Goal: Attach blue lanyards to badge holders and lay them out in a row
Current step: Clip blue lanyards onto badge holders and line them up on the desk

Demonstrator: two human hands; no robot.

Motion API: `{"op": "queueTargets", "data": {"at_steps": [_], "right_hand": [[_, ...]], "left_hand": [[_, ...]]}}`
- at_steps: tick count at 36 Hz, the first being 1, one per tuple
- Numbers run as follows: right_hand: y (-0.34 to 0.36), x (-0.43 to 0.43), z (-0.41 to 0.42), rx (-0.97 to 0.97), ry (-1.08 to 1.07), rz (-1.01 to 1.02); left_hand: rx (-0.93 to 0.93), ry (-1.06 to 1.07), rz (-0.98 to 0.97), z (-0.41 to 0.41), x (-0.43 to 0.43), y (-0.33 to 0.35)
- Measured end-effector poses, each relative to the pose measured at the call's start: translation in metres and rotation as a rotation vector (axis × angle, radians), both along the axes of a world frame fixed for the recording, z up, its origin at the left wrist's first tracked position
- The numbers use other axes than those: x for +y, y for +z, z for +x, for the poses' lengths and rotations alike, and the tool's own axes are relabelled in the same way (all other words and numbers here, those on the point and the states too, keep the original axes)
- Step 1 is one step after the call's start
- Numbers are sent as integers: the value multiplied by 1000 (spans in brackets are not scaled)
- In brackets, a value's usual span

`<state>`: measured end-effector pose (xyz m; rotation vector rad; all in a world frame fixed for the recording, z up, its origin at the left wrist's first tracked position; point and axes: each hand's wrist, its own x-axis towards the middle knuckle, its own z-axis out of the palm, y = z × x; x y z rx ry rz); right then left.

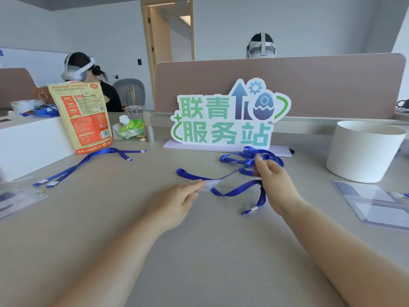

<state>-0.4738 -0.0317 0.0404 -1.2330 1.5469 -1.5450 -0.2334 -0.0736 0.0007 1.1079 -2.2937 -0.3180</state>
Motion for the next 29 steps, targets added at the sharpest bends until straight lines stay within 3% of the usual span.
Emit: {"op": "queueTargets", "data": {"at_steps": [4,9,11,15,17,19,22,25,29], "right_hand": [[5,-4,-5,-230,-55,-56],[6,-5,-11,-161,-13,-115],[3,-3,-8,45,106,-40],[-12,4,-2,667,421,274],[-19,2,3,955,414,255],[-26,-4,5,1093,350,148],[-35,-10,4,1050,249,-37],[-35,-10,2,936,212,-39],[-20,-4,3,562,88,-89]], "left_hand": [[-138,-74,-53,-11,6,0],[-95,-77,-3,-9,5,2],[-53,-65,3,-6,5,4],[-31,-36,-6,0,2,3],[-39,-21,-8,1,2,4],[-30,-7,-6,0,3,6],[60,-3,21,1,5,11],[207,35,66,3,3,11],[314,71,61,5,2,9]]}}
